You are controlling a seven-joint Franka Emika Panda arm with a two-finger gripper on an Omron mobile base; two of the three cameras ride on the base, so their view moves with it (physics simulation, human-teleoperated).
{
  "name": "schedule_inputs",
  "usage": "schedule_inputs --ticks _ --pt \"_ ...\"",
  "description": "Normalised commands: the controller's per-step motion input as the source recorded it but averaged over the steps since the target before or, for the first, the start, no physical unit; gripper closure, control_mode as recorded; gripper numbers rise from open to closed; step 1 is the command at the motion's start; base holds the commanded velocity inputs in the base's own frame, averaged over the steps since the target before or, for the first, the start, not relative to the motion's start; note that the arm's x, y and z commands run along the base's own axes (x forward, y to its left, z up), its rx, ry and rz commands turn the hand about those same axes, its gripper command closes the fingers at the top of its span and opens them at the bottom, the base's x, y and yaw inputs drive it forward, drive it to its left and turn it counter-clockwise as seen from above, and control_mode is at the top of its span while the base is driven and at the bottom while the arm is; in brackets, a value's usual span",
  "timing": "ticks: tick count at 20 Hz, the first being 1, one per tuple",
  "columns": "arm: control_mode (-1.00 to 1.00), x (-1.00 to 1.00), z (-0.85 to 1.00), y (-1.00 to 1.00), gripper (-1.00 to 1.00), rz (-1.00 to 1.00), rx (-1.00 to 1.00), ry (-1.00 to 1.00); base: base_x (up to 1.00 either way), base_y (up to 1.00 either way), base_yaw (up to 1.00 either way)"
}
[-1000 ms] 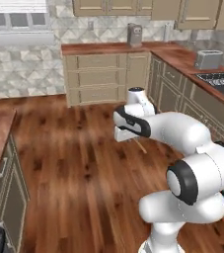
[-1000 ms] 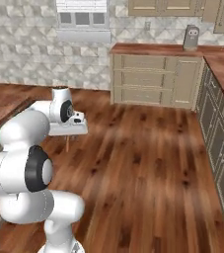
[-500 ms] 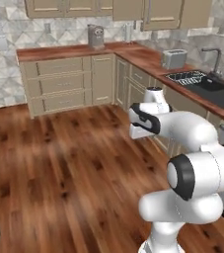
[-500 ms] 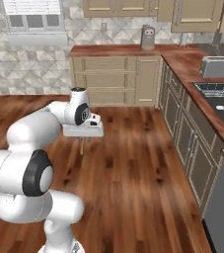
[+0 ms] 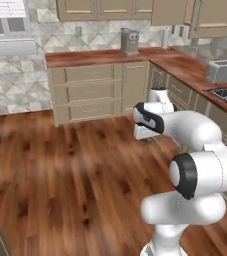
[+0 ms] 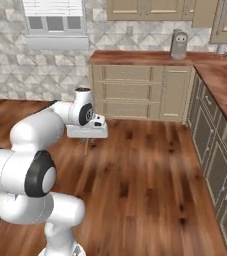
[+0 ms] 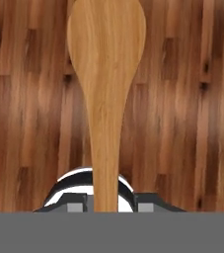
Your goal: Organize the utensils by type. Pick up the wooden spoons from the counter and place them in the open cabinet. Then pick up the metallic utensils from the counter and place them in the open drawer.
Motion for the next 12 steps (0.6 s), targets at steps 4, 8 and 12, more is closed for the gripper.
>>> schedule_inputs --ticks 4,8,12 --pt "1.00 0.00 0.00 0.00 1.00 0.00 0.00 0.00 1.00 0.00 0.25" --pt "1.00 0.00 0.00 0.00 1.00 0.00 0.00 0.00 1.00 -0.01 0.24" --pt "1.00 0.00 0.00 0.00 1.00 0.00 0.00 0.00 1.00 -0.04 0.20"
